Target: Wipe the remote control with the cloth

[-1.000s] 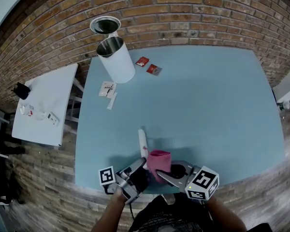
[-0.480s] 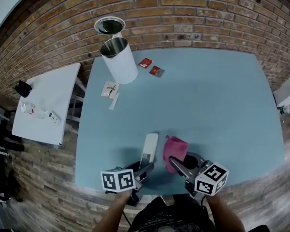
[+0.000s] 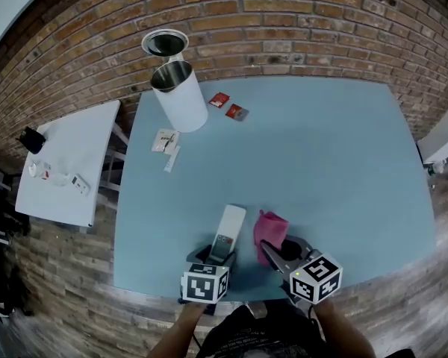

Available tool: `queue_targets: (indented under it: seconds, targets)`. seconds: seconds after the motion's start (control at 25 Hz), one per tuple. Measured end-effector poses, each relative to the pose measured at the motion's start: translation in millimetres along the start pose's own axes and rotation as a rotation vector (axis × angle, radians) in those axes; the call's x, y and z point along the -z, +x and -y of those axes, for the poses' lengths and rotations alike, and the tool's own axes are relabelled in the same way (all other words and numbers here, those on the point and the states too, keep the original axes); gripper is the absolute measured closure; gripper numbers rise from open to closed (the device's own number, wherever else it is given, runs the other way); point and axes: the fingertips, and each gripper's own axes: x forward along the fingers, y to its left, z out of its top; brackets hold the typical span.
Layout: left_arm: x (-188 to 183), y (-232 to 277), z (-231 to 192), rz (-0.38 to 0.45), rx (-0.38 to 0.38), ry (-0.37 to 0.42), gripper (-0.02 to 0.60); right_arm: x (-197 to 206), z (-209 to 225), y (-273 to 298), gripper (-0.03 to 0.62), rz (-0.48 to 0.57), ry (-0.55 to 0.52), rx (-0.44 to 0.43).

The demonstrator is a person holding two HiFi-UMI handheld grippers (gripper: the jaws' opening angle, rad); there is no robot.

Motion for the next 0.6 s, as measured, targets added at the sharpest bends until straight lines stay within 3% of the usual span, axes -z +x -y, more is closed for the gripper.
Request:
queue_targets:
  seconds: [0.44,0.6]
  targets:
    - [-2,4,-8,0.071,-0.129,0.266,0.291,3,-15,-7,0.516,0.008,-0.015,0.041]
    - [-5,-5,-10,0.126,-0.130,0.298,0.291,2,-23,-14,0.517,0.020,-0.027,0.075]
